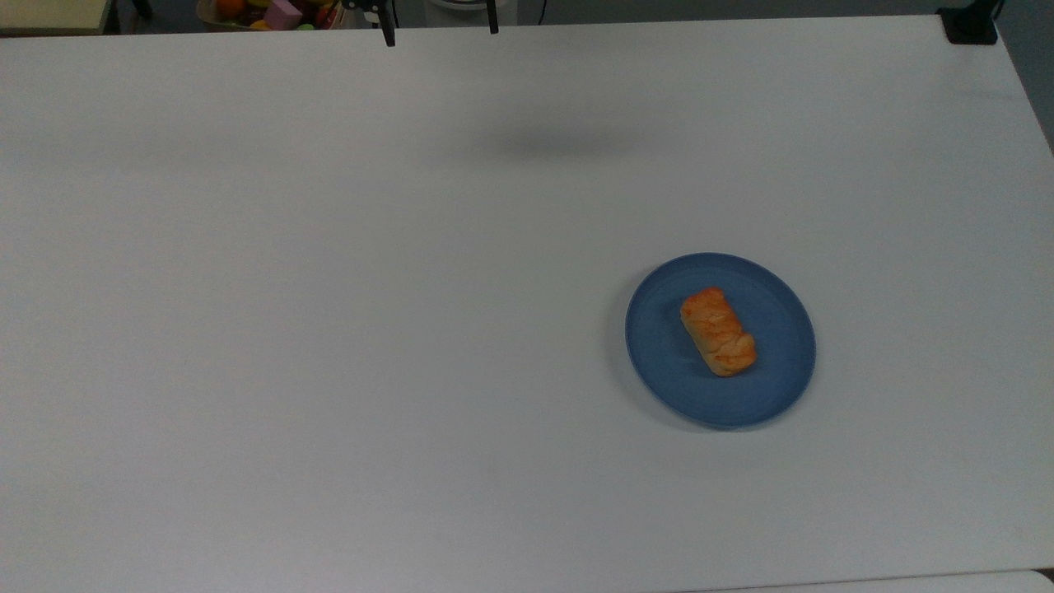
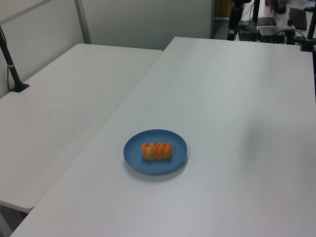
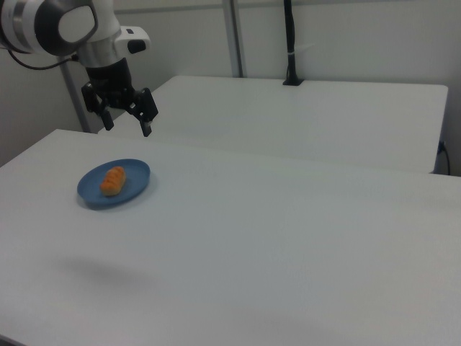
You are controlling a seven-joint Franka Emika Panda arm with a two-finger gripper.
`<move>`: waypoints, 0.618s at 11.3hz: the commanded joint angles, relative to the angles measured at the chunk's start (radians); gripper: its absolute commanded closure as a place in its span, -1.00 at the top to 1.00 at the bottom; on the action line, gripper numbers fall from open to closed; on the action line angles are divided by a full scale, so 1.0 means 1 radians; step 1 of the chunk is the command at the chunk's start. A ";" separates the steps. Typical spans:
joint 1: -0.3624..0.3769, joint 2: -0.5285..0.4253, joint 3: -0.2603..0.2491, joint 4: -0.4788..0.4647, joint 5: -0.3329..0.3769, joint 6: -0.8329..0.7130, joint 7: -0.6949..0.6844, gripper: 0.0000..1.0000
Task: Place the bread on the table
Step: 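Move the gripper from rest toward the blue plate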
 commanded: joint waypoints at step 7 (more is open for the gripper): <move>0.007 -0.003 0.000 -0.015 0.023 -0.014 -0.022 1.00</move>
